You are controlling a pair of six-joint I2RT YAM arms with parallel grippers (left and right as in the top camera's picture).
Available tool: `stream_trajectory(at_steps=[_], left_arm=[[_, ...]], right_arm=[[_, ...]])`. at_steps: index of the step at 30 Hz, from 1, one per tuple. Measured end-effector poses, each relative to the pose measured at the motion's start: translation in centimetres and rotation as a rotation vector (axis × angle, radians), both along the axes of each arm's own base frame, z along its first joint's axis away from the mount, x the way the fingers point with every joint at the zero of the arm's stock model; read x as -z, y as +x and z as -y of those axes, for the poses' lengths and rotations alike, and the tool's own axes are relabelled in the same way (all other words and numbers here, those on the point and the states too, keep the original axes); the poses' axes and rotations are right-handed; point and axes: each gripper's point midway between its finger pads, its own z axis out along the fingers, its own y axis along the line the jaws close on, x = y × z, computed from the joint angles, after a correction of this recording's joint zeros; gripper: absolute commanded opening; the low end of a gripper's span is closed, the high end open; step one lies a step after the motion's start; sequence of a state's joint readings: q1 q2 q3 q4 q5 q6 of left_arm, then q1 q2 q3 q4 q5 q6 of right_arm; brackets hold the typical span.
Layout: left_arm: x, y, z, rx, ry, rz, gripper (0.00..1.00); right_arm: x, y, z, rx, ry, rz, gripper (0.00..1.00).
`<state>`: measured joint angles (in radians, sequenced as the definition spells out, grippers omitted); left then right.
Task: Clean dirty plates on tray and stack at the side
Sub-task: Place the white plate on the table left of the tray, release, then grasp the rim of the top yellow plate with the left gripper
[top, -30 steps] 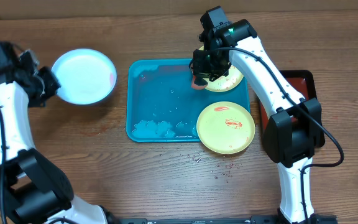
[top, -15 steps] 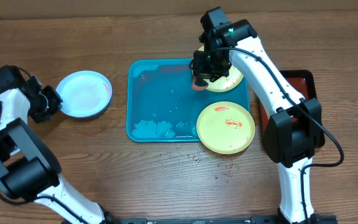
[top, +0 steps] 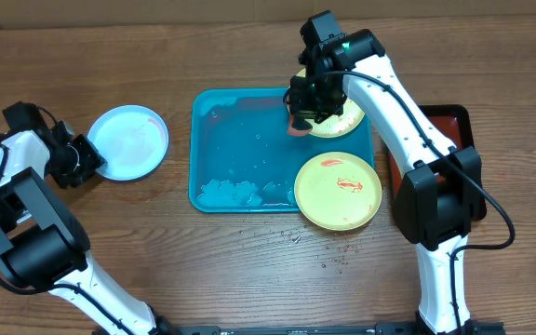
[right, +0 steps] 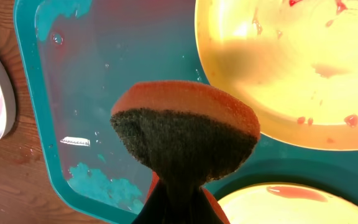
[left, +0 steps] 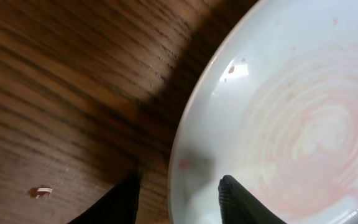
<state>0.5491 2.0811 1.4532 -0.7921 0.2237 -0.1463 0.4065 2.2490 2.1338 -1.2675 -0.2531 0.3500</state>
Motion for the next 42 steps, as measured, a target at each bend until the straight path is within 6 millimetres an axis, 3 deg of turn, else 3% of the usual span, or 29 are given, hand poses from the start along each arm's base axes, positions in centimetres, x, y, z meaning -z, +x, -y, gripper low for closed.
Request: stream_trajectory(at_steps=[4, 7, 10, 12, 14, 20, 23, 26, 30, 34, 37, 42], left_arm=[[-3.1, 1.0, 0.2, 0.019, 0.027, 0.021, 0.48], [-8.0, 3.5, 1.4, 0.07, 0.087, 0.119, 0.51], [-12.9, 6.0, 5.0, 0.165, 0.135, 0.23, 0.55], [-15.1, 7.6, 9.2, 0.263, 0.148, 0.289, 0.58], [-15.9, 8.6, 13.8, 0.359, 0.14, 0.318, 0.59], [-15.3, 9.9, 27.7, 0.617, 0.079, 0.34, 0.64], [-14.9, 10.6, 33.5, 0.691, 0.044, 0.348, 0.63], [-12.3, 10.8, 38.4, 0.727, 0.004, 0.312, 0.56], [-7.5, 10.3, 41.5, 0.689, -0.041, 0.22, 0.47], [-3.6, 10.1, 42.6, 0.631, -0.07, 0.152, 0.37], [-3.0, 10.9, 43.2, 0.606, -0.085, 0.173, 0.37], [-3.7, 12.3, 43.9, 0.58, -0.101, 0.237, 0.39]], right_arm=[[-0.1, 0.3, 0.4, 0.007, 0.002, 0.005, 0.04], [-0.6, 0.8, 1.7, 0.034, 0.004, 0.009, 0.04], [-1.7, 1.6, 3.8, 0.078, 0.009, 0.027, 0.04], [-2.4, 2.0, 5.5, 0.113, 0.011, 0.035, 0.04], [-3.0, 2.3, 7.3, 0.149, 0.01, 0.034, 0.04], [-3.1, 2.9, 11.0, 0.214, 0.002, 0.022, 0.04], [-3.1, 2.9, 11.3, 0.213, 0.002, 0.024, 0.04], [-3.1, 2.8, 11.0, 0.201, 0.002, 0.025, 0.04], [-3.0, 2.6, 10.9, 0.188, -0.001, 0.019, 0.04], [-3.0, 2.4, 11.0, 0.179, -0.004, 0.015, 0.04], [-3.0, 2.4, 11.0, 0.176, -0.005, 0.014, 0.04], [-3.0, 2.4, 11.0, 0.174, -0.006, 0.014, 0.04]])
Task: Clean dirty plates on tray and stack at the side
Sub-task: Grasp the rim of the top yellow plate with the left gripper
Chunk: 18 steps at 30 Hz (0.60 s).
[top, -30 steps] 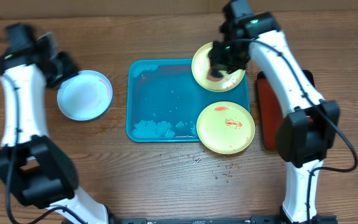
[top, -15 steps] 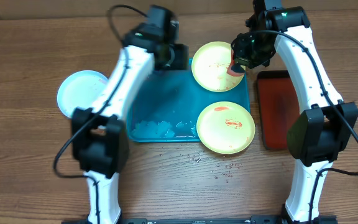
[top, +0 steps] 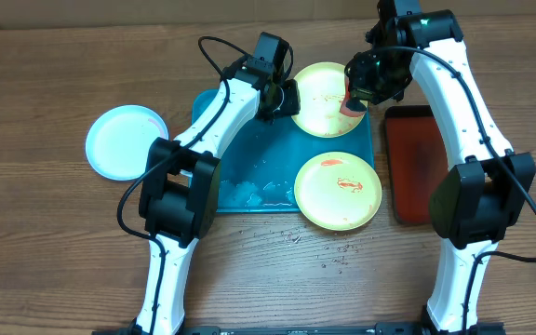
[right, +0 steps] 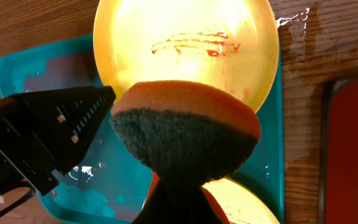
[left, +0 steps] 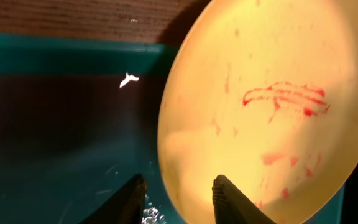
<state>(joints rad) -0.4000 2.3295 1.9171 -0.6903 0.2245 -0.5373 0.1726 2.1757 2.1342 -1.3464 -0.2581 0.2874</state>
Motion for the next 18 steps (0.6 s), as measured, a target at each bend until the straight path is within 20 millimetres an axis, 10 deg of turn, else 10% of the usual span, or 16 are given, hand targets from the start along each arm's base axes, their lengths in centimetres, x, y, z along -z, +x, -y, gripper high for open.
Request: stream_trajectory(at_steps=[18], left_arm=[[0.9, -0.5, 1.1, -0.123, 0.039, -0.002, 0.21]], right_arm=[[0.0, 0.0, 0.0, 0.0, 0.0, -0.001, 0.04]])
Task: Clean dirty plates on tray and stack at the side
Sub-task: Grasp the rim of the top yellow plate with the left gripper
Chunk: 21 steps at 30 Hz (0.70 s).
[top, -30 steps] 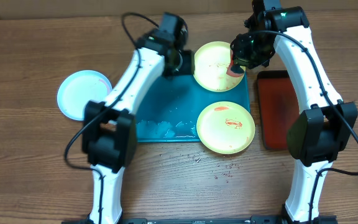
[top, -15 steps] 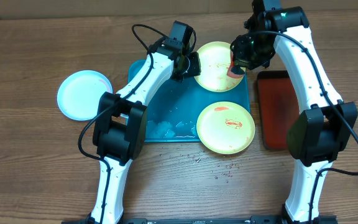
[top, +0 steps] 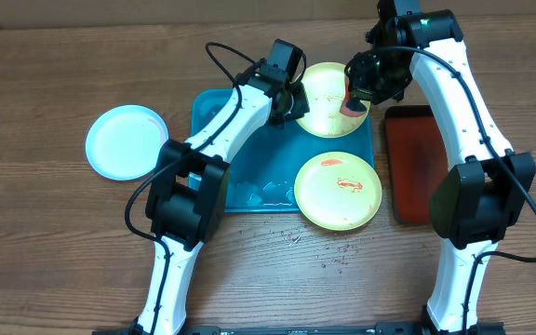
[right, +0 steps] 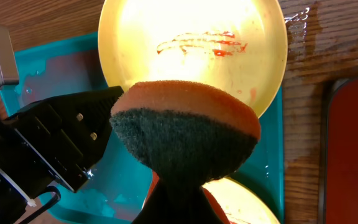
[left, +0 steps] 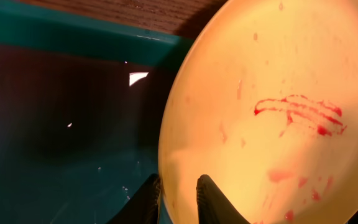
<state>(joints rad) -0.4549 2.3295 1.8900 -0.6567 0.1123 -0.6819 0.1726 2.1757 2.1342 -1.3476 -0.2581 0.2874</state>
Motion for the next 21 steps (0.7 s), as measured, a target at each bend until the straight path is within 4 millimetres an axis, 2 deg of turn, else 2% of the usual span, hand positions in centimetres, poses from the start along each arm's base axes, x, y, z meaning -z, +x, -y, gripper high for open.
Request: stream_trajectory(at_steps=[8, 12, 14, 21], left_arm=[[0.3, 0.1, -0.4, -0.056, 0.013, -0.005, 0.18], [1.8, -0.3, -0.6, -0.071, 0.024, -0.042, 0.04], [2.5, -0.3, -0.6, -0.076, 0.025, -0.052, 0.04], [2.2, 0.5, -1.5, -0.098, 0.061, -0.019, 0.04]], right_arm=[[0.0, -0.2, 0.0, 0.0, -0.001, -0.007, 0.04], [0.0, -0.2, 0.0, 0.0, -0.001, -0.007, 0.04], [0.0, -0.2, 0.0, 0.0, -0.001, -0.007, 0.04], [0.0, -0.2, 0.0, 0.0, -0.001, -0.007, 0.04]])
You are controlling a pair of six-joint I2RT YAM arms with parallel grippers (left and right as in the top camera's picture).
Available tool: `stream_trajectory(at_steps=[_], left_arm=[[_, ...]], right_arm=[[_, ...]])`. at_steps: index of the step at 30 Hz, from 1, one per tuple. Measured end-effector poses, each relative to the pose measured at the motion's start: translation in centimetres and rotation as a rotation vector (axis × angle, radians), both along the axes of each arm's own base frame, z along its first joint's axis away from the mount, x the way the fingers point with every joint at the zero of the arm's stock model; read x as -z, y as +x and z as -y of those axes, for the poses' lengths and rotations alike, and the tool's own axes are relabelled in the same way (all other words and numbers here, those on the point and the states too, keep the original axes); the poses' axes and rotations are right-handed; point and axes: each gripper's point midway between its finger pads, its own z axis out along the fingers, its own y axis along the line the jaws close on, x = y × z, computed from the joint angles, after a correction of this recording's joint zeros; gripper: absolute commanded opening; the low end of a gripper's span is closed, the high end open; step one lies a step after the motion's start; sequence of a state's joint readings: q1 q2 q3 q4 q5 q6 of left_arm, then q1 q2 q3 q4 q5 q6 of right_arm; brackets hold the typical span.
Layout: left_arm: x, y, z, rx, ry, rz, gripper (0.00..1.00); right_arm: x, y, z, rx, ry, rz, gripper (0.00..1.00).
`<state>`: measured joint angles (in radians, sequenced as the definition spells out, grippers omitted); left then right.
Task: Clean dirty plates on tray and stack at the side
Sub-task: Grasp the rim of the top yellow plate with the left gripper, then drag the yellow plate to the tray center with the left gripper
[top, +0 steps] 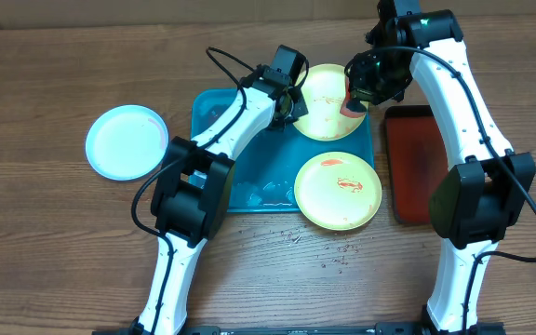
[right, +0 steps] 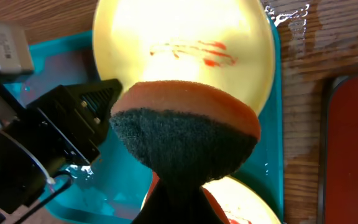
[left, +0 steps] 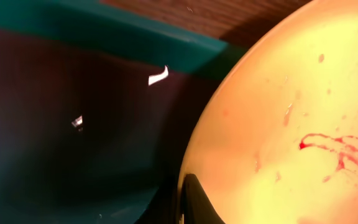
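Note:
The far yellow plate (top: 327, 86), streaked with red sauce, rests at the back right of the teal tray (top: 235, 149). Pinched on its left rim is my left gripper (top: 292, 102), shut; in the left wrist view the gripper (left: 183, 198) squeezes the plate (left: 291, 124) at its edge. My right gripper (top: 353, 102) hangs over the plate's right edge, shut on an orange sponge (right: 185, 124) with a dark scouring face. A second dirty yellow plate (top: 338, 191) lies on the tray's front right. A white plate (top: 127, 141) sits on the table at the left.
A red tray (top: 426, 163) lies to the right of the teal tray. Foam and water (top: 240, 193) collect along the teal tray's front. Crumbs (top: 328, 251) are scattered on the wood in front of it. The left arm reaches across the tray's back left.
My left jaws, then narrowly apart around the far plate's left rim, are now pinched shut on it. The plate sits slightly differently under the sponge. The right gripper has hardly moved.
My left gripper stood open by the white plate at the table's left while the right held the sponge over the tray. Then the left was open at the far yellow plate's rim, the sponge off to its right. The jaws then narrowed and are now shut on the rim.

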<state>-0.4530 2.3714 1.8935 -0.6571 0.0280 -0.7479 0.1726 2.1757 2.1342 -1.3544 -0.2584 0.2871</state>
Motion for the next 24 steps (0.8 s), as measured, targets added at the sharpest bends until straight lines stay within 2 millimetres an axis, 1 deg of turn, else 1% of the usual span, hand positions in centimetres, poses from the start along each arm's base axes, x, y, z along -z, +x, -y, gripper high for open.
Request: stream_trajectory(at_steps=[3, 8, 11, 13, 15, 19, 21, 22, 23, 24], left_arm=[[-0.5, 0.7, -1.5, 0.016, 0.038, 0.012, 0.04], [-1.9, 1.8, -6.8, 0.078, 0.139, -0.012, 0.04], [-2.9, 1.7, -9.6, 0.16, 0.2, -0.038, 0.04], [-3.3, 1.3, -11.0, 0.235, 0.241, -0.062, 0.04], [-3.2, 0.4, -11.8, 0.321, 0.278, -0.093, 0.04], [-2.8, -1.4, -12.3, 0.496, 0.329, -0.146, 0.04], [-2.8, -1.7, -12.3, 0.572, 0.348, -0.148, 0.05], [-2.8, -1.7, -12.4, 0.604, 0.357, -0.145, 0.1], [-2.8, -1.7, -12.4, 0.642, 0.366, -0.139, 0.2], [-2.8, -1.7, -12.4, 0.669, 0.374, -0.135, 0.26]], right_arm=[[0.0, 0.0, 0.0, 0.0, 0.0, 0.0, 0.04], [0.0, 0.0, 0.0, 0.001, -0.001, 0.001, 0.04], [0.0, 0.0, -0.1, -0.001, 0.0, 0.001, 0.04], [0.0, 0.0, -0.2, -0.006, -0.001, 0.001, 0.04], [0.0, -0.1, -0.5, -0.011, 0.0, 0.003, 0.04], [-0.1, -0.1, -1.3, -0.027, 0.002, 0.011, 0.04], [-0.1, -0.2, -1.7, -0.037, 0.003, 0.013, 0.04], [-0.1, -0.2, -2.0, -0.042, 0.003, 0.016, 0.04], [-0.1, -0.2, -2.2, -0.046, 0.003, 0.017, 0.04], [-0.1, -0.3, -2.4, -0.051, 0.003, 0.018, 0.04]])
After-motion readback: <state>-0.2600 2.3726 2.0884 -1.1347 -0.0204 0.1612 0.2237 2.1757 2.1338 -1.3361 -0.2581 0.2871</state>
